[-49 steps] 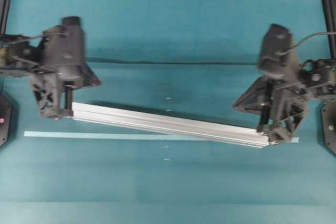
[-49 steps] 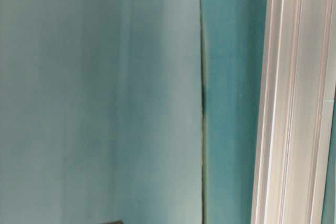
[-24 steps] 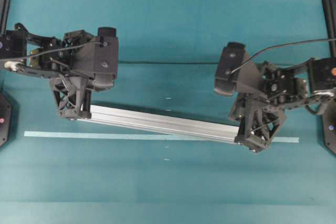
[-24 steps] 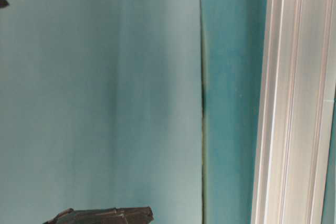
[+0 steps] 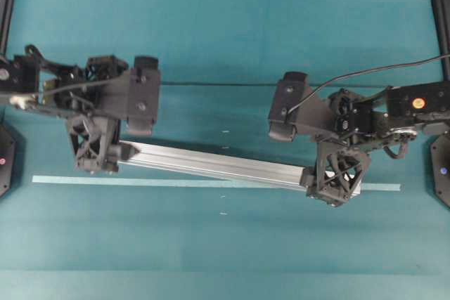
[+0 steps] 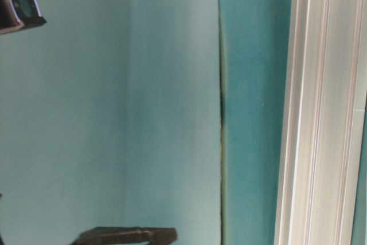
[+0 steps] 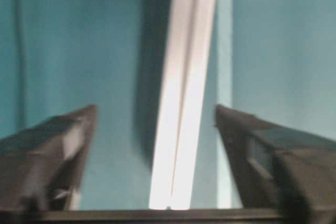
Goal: Lift the metal rail with both hands.
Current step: 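Move both grippers down over the two ends of the silver rail, then close both grippers on the silver rail near each end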
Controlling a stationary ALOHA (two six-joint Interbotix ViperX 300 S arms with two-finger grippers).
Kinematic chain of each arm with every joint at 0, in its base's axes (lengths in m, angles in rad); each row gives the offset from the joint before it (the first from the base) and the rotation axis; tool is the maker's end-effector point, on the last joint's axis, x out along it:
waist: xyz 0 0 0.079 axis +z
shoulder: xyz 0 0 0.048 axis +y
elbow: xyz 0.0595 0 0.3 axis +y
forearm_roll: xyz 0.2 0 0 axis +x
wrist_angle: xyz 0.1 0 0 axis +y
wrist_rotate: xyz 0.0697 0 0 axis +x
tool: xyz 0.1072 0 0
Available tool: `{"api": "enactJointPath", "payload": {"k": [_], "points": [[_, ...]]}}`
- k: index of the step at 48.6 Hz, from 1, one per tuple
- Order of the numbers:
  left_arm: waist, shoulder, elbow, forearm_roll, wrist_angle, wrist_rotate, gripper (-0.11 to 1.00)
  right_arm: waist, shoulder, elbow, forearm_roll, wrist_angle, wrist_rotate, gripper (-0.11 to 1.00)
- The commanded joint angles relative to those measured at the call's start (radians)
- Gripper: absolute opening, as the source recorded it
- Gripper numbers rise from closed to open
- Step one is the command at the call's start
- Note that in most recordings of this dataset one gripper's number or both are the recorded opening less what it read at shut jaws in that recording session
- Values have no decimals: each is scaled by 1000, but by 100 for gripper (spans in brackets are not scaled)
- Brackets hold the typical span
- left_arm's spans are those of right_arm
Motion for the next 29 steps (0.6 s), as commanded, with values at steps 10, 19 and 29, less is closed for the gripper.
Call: {"api": "enactJointPath", "payload": {"k": [10, 19, 29], "points": [[-14, 25, 9, 2, -23, -3, 97, 5, 23, -9, 0, -5, -21, 100], [-14, 61, 32, 2, -54, 0, 98, 8, 54, 3, 0, -9, -23, 100], [-12, 117, 44, 2, -98, 2, 98, 20, 92, 12, 0, -57, -31, 100]]}}
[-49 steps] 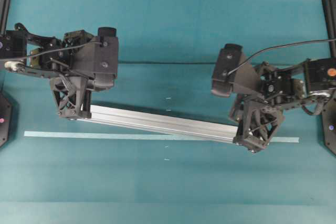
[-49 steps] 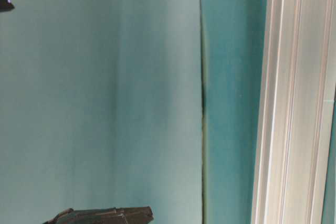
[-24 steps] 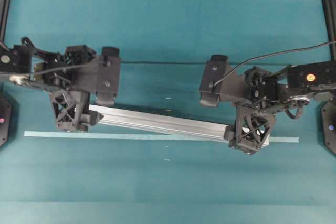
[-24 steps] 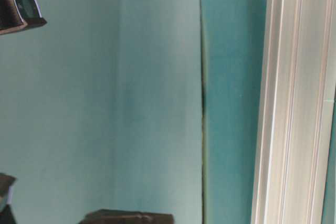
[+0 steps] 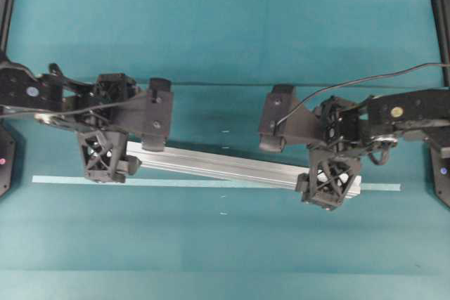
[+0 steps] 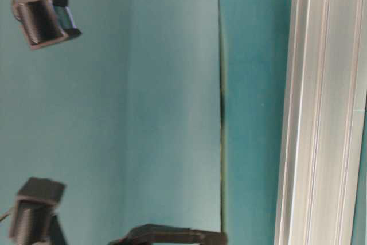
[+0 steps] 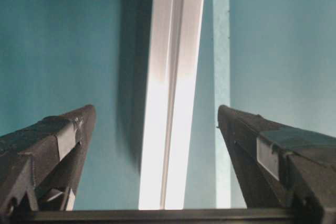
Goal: Lift the metal rail with both hands.
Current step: 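Close both grippers on the silver rail near each end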
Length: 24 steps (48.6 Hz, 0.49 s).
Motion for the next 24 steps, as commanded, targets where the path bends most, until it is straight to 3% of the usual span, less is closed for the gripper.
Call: {"api": "enactJointPath", "payload": {"k": [1, 24], "points": [[0, 17, -5, 2, -29, 0, 98, 14, 21, 2, 0, -28, -5, 100], [-5, 140, 17, 2, -138, -5, 98, 31, 75, 98, 3, -150, -5, 100]]}}
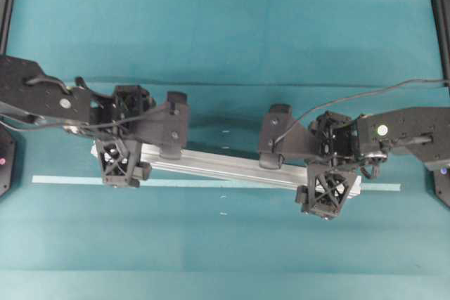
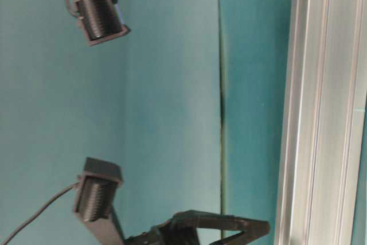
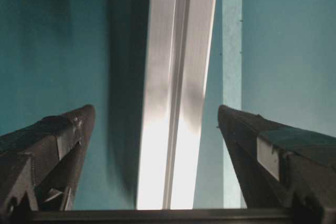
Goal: Lift the metal rail with both hands.
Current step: 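Close both grippers on the silver rail near each end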
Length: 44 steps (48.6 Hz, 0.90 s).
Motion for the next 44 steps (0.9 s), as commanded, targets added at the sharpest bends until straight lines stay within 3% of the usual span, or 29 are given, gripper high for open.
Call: {"api": "enactJointPath", "payload": {"k": [1, 17, 44], "points": [[-5, 14, 8, 3, -37, -3, 98, 3, 15, 12, 3, -28, 0, 100], [-5, 83, 55, 3, -161, -5, 98, 9, 78, 60, 3, -123, 0, 100], [-5, 98, 63, 3, -176, -8, 96, 9, 89, 61, 5, -144, 6, 99]]}}
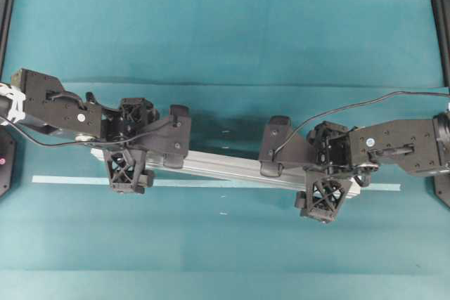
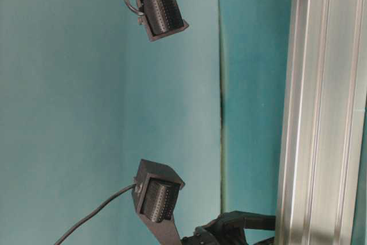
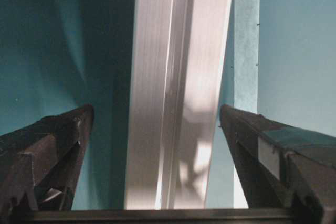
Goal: Lift the metal rail with both hands.
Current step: 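Close both grippers on the silver rail near each end, then lift the rail with both grippers and swing it straight, away from the strip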
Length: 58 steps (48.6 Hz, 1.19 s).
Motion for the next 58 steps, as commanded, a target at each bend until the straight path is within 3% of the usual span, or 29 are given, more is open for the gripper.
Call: {"api": "enactJointPath", "payload": {"k": [1, 5, 8, 17, 52, 58], "points": [[-3, -6, -5, 2, -6, -3, 96, 3, 5, -5, 3, -5, 3, 99], [-8, -6, -5, 2, -17, 3, 90, 3, 5, -5, 3, -6, 11, 95], [-15, -8, -3, 2, -28, 14, 81, 3, 8, -5, 2, -6, 18, 87], [-34, -8, 0, 2, -63, 29, 33, 3, 9, -5, 3, -3, 48, 40], [-34, -14, 8, 2, -58, 29, 32, 0, 12, -9, 12, 2, 55, 40], [-34, -57, -17, 2, -9, 26, 32, -8, -14, -29, 20, 44, 55, 40]]}}
